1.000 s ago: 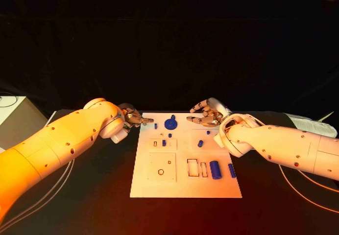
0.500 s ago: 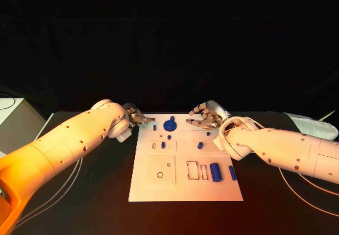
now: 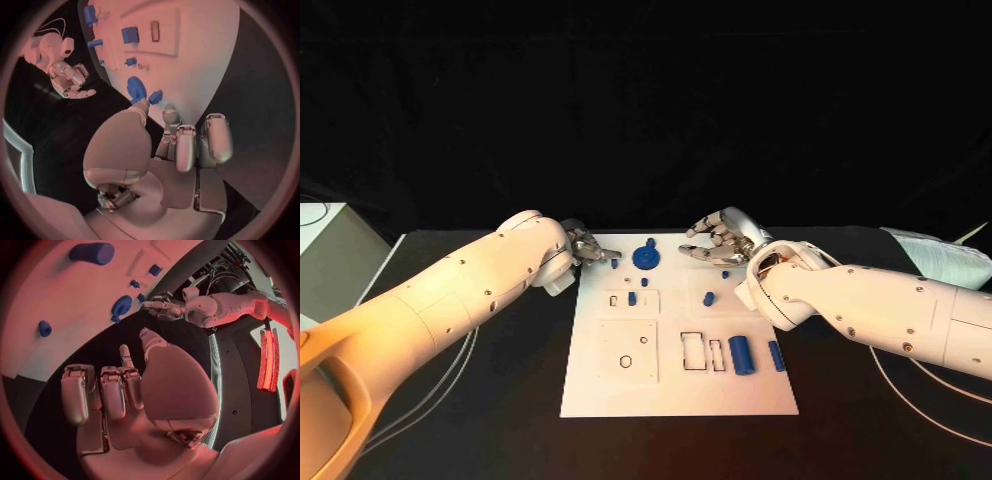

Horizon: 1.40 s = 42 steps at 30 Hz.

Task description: Assemble the parts on the task board

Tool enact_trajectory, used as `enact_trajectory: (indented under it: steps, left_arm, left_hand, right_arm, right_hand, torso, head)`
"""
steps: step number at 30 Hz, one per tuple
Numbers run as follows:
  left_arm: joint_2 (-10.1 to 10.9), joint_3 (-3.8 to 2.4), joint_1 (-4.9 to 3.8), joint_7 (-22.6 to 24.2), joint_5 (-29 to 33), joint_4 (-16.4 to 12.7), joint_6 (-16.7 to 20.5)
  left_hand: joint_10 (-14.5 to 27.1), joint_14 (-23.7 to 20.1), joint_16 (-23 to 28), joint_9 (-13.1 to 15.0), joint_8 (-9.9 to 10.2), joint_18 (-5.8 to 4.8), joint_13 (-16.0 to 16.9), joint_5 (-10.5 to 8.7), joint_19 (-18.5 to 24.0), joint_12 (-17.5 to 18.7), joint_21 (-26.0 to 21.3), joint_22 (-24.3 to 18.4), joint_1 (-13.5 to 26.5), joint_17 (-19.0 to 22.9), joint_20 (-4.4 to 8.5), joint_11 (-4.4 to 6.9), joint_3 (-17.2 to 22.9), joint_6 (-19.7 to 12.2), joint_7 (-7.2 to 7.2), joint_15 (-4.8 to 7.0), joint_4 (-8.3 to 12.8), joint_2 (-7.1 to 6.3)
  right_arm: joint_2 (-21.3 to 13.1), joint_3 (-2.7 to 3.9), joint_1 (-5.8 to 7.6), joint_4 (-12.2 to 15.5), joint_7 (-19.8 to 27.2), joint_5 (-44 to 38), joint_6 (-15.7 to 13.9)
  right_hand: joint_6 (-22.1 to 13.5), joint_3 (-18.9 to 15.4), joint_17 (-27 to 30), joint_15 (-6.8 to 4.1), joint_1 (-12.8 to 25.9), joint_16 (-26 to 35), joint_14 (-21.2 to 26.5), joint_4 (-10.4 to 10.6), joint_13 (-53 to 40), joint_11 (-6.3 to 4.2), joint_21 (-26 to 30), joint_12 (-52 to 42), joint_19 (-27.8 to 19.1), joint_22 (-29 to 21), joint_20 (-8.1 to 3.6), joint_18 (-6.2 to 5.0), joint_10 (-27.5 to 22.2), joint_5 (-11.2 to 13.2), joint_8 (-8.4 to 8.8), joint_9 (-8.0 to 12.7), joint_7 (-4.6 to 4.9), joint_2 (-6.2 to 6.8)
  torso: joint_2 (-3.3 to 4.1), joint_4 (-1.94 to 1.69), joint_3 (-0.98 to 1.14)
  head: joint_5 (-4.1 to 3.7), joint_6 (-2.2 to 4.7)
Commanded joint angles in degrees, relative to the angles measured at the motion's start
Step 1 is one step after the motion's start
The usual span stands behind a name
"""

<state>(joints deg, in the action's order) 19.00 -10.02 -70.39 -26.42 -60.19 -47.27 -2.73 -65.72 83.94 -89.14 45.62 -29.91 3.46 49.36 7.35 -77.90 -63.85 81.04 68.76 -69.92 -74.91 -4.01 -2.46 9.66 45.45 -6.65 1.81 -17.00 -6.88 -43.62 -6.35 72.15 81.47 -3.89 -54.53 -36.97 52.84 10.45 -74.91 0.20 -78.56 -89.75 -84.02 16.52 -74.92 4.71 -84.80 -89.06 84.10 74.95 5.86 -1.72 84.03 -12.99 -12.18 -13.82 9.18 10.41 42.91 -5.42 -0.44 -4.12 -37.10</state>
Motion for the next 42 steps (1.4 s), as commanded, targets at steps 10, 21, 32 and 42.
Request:
enact_trajectory:
  steps: [10,21,32,42]
  left_arm:
    - [-0.9,0.28,-0.35,0.7,1.3,0.9,-2.3]
    - [-0.6,0.30,-0.39,0.2,2.7,0.1,-2.4]
    - [-0.4,0.30,-0.38,0.0,3.7,-1.0,-1.8]
    - [0.6,0.30,-0.35,3.6,1.0,-3.0,3.6]
  left_hand:
    - [0.2,5.6,-0.2,-0.2,0.2,1.06,0.3,0.28,-0.3,0.0,0.0,0.3,0.0,-13.9,-0.40,0.10,0.4,0.0,-0.06,-0.60,0.1,-0.29]
    - [0.1,5.8,-0.5,-1.3,-1.0,1.00,0.3,0.57,-0.5,-0.9,0.3,0.9,-3.4,-14.4,-0.15,0.75,6.4,1.9,0.69,-0.13,0.2,0.56]
    - [-1.2,6.0,-0.7,0.1,-4.4,0.80,0.3,-0.62,-0.9,-2.1,0.7,1.8,-1.9,-14.8,0.50,1.34,20.0,2.7,1.34,0.45,0.3,-5.01]
    - [-0.6,5.8,-0.5,0.3,-4.4,0.88,-0.4,-0.69,-0.7,-1.9,0.5,1.5,0.5,-14.4,0.28,1.02,16.1,1.6,0.96,0.21,0.3,-7.07]
  right_arm:
    - [0.3,0.09,0.17,0.0,0.6,-0.7,0.0]
    - [0.2,0.09,0.18,-0.1,0.6,-0.7,0.0]
    - [0.3,0.09,0.18,-0.2,0.6,-0.8,0.0]
    - [0.3,0.09,0.18,-0.2,0.6,-0.8,0.1]
  right_hand:
    - [-0.4,0.4,-15.1,-0.11,0.7,-0.2,-6.0,-0.1,-14.1,-0.28,0.3,0.3,3.6,10.3,-0.04,0.21,4.7,-0.4,-0.40,-0.1,-0.01,0.11]
    - [-0.4,0.4,-15.1,-0.11,0.7,-0.2,-6.0,-0.1,-14.1,-0.28,0.3,0.3,3.6,10.3,-0.04,0.21,4.7,-0.4,-0.40,-0.1,-0.01,0.11]
    - [-0.4,0.4,-15.1,-0.11,0.7,-0.2,-6.0,0.0,-14.2,-0.29,0.2,0.2,3.7,10.3,-0.05,0.22,4.9,-0.5,-0.44,-0.1,-0.01,0.11]
    - [-0.4,0.4,-15.1,-0.12,0.8,-0.2,-6.0,0.0,-14.2,-0.29,0.2,0.2,3.7,10.4,-0.05,0.23,4.9,-0.5,-0.47,-0.1,-0.02,0.12]
  torso:
    - [0.23,0.10,0.02]
    - [0.21,0.10,-0.04]
    - [0.18,0.05,0.00]
    - [0.15,-0.01,0.00]
  head:
    - [0.14,0.01]
    - [0.08,-0.12]
    - [0.15,-0.08]
    - [0.06,0.07]
